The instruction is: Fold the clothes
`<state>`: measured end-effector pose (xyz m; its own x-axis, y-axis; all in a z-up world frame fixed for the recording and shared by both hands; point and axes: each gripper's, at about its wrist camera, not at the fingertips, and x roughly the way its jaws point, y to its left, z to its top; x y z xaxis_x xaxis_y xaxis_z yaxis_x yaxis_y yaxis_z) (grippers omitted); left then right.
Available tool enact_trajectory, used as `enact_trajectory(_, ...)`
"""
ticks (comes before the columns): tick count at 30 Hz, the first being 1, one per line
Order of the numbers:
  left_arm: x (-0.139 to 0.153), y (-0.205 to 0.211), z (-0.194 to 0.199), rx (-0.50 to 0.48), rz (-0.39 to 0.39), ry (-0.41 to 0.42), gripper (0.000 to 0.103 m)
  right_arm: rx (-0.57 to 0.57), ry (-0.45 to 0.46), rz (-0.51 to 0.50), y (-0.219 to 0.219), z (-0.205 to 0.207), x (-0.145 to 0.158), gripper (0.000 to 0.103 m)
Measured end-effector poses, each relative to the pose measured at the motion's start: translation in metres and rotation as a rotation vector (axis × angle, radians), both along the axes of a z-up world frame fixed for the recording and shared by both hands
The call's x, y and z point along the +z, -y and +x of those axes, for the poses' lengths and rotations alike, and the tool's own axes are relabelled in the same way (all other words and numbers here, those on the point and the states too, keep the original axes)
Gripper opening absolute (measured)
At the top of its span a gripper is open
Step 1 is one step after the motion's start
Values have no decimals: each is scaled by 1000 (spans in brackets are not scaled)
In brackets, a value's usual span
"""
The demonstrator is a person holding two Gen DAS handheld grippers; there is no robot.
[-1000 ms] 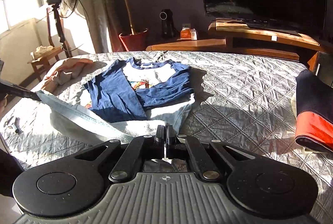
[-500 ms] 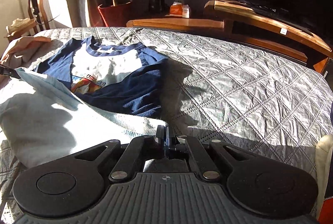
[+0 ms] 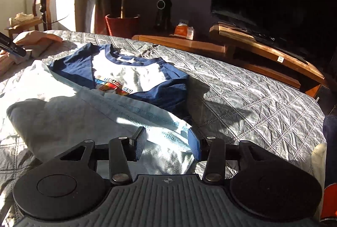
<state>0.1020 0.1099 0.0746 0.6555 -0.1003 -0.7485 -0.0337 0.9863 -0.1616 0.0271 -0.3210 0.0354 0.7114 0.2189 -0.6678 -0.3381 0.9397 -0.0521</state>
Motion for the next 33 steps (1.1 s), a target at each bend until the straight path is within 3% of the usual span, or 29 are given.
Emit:
enact_trajectory(3, 13, 15, -25, 9, -111, -10, 42, 38, -91, 54, -25, -2, -10, 51)
enact_trajectory(4, 15, 23, -33, -4, -129, -14, 47, 31, -109, 60, -28, 0, -13, 51)
enact_trajectory(7, 16, 48, -54, -67, -140, -17, 49, -28, -142, 99, -24, 11, -22, 51)
enact_trajectory(10, 12, 71, -66, -126, -104, -12, 49, -72, -126, 99, -19, 25, -22, 56)
enact_trajectory(13, 10, 80, -66, -147, -86, -10, 49, -87, -41, 52, -17, 46, -22, 63)
enact_trajectory(17, 6, 73, -61, -113, -94, -22, 49, -173, 63, -9, -17, 79, -17, 69)
enact_trajectory(20, 4, 65, -58, -81, -83, -30, 49, -229, 75, 39, -14, 77, -6, 69)
enact_trajectory(23, 4, 57, -56, -58, -91, -32, 49, -103, 71, -10, -42, 48, 1, 70)
enact_trajectory(27, 9, 54, -58, -39, -104, -21, 49, 56, -81, 56, -76, 29, -10, 69)
enact_trajectory(29, 10, 54, -59, -33, -104, -17, 49, 68, -127, 76, -86, 34, -18, 67)
enact_trajectory(33, 7, 54, -60, -32, -103, -26, 49, 40, -107, 48, -101, 61, -24, 76)
